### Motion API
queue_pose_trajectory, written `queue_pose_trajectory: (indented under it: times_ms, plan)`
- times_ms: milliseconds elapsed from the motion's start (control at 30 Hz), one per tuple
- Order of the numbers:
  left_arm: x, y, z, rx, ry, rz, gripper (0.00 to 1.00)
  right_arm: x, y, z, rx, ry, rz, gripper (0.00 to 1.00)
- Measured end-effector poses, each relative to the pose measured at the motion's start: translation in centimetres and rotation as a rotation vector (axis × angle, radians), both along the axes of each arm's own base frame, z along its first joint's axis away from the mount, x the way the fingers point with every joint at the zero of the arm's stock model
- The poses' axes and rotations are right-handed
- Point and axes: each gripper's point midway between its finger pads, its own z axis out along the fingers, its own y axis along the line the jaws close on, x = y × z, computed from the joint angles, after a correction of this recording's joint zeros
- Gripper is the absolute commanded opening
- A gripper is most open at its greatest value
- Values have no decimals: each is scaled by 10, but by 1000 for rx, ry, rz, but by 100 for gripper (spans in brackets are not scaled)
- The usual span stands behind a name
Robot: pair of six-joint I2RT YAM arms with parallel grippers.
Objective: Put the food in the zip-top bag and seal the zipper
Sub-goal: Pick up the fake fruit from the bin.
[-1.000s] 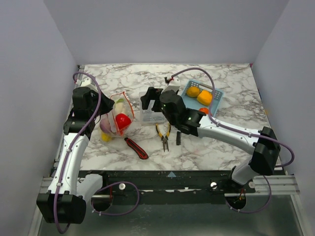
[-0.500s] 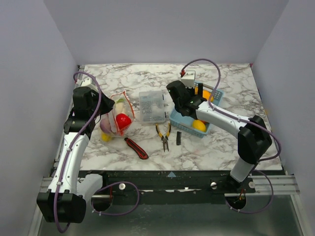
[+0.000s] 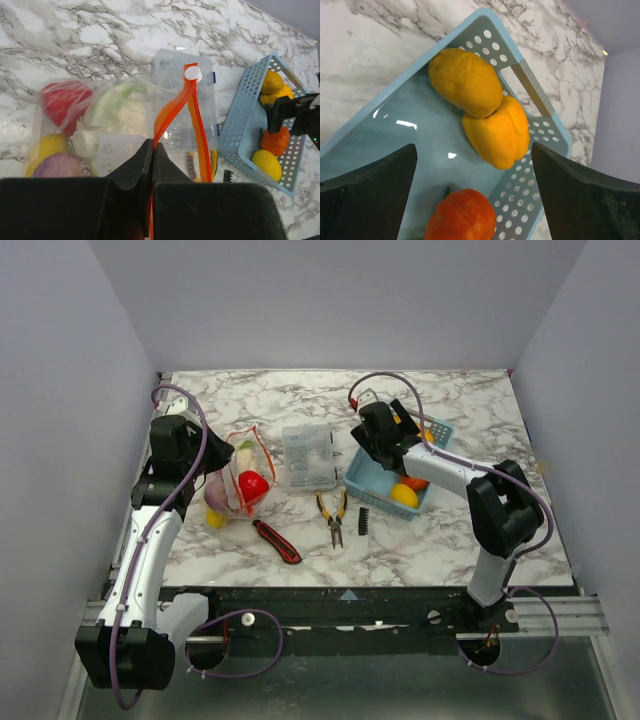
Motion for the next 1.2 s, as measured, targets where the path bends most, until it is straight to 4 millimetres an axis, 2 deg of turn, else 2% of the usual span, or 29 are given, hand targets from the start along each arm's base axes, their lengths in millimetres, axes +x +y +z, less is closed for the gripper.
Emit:
queue_pose_trajectory:
  times_ms: [167, 267, 600, 967, 1100, 1200]
  plan:
    - [0, 0, -1, -1, 3, -1, 0, 25, -10, -27, -121, 78, 71, 98]
    - [1, 0, -2, -1, 6, -2, 0, 36, -17, -35, -165, 102, 101, 98]
    - [0, -3, -2, -8, 9, -15, 0, 58, -14, -40, -181, 90, 186, 95]
    - [0, -3, -2, -10, 9, -18, 0, 74, -9, -35, -155, 2, 208, 89]
    - [0, -4, -2, -12, 10, -17, 0, 73, -10, -38, -151, 1, 211, 84]
    - [0, -4, -2, -12, 11, -17, 0, 72, -10, -42, -143, 5, 214, 73]
